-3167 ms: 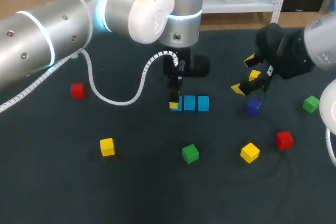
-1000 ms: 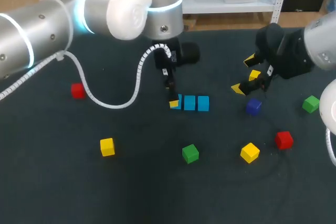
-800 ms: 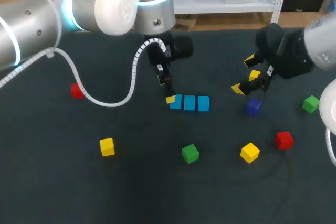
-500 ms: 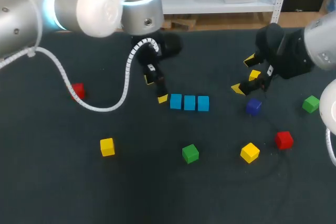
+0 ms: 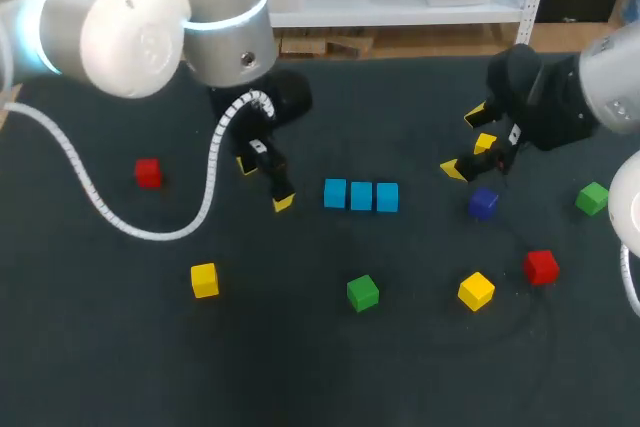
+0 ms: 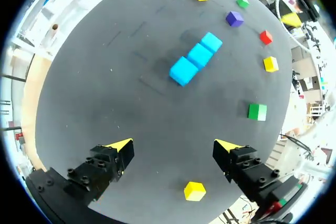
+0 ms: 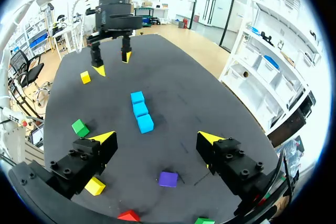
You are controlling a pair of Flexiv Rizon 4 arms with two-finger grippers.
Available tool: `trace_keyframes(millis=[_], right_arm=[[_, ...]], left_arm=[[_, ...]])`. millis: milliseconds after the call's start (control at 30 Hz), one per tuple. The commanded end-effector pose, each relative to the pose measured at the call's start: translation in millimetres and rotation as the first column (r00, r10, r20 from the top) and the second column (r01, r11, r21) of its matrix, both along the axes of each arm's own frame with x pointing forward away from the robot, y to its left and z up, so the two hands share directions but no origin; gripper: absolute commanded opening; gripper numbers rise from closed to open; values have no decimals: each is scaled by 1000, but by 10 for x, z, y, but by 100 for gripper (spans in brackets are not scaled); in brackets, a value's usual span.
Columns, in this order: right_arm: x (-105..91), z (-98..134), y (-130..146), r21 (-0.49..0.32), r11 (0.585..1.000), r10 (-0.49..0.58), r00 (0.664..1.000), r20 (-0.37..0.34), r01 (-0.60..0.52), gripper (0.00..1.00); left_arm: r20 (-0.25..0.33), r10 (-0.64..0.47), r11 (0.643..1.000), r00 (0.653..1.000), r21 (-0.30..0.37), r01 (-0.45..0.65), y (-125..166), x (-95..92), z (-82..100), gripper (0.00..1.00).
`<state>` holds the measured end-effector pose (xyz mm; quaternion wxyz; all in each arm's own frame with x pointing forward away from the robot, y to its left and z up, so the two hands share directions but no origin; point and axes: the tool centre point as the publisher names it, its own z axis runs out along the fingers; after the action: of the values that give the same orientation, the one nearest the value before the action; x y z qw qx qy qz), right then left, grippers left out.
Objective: Place the blue cubes, place green cubes on the blue cubes, place the yellow cubes on the green cubes, then place the red cubes on the yellow cubes, and place purple cube on the red cubes.
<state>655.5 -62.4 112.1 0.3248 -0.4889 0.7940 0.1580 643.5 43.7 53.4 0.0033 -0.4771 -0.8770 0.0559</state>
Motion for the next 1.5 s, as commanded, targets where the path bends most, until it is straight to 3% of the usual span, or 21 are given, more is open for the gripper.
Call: trace_keyframes(millis=[33,67,167,300,567,1033,1200,1333,1500], right_arm=[[6,-3,-4,3,1000,3,1000,-1,-3,100],[6,-3,-4,3,1000,3,1000,-1,-3,100],[6,-3,-4,3,1000,3,1000,-1,-3,100],[6,-3,-4,3,1000,3,1000,-1,-3,100],[6,-3,-4,3,1000,3,1000,-1,-3,100],[6,-3,-4,3,1000,3,1000,-1,-3,100],[6,-3,-4,3,1000,3,1000,-1,-3,100],[6,-3,-4,3,1000,3,1000,-1,-3,100],[6,-3,-4,3,1000,3,1000,-1,-3,100]], left_arm=[[72,-56,996,996,-64,61,-12,-183,-37,100],[65,-79,994,995,-65,84,-51,-209,-37,100],[72,-150,989,986,21,148,-134,-239,-81,100],[56,-217,975,975,-26,219,-292,-292,-28,100],[48,-304,953,952,-3,304,-562,-423,24,100],[14,-356,934,934,-26,357,-879,-731,25,100],[4,-336,939,942,-73,336,-1025,-854,-57,100],[31,-282,954,959,-93,284,-1079,-887,-129,100],[37,-291,954,956,-66,293,-1146,-1013,-256,100]])
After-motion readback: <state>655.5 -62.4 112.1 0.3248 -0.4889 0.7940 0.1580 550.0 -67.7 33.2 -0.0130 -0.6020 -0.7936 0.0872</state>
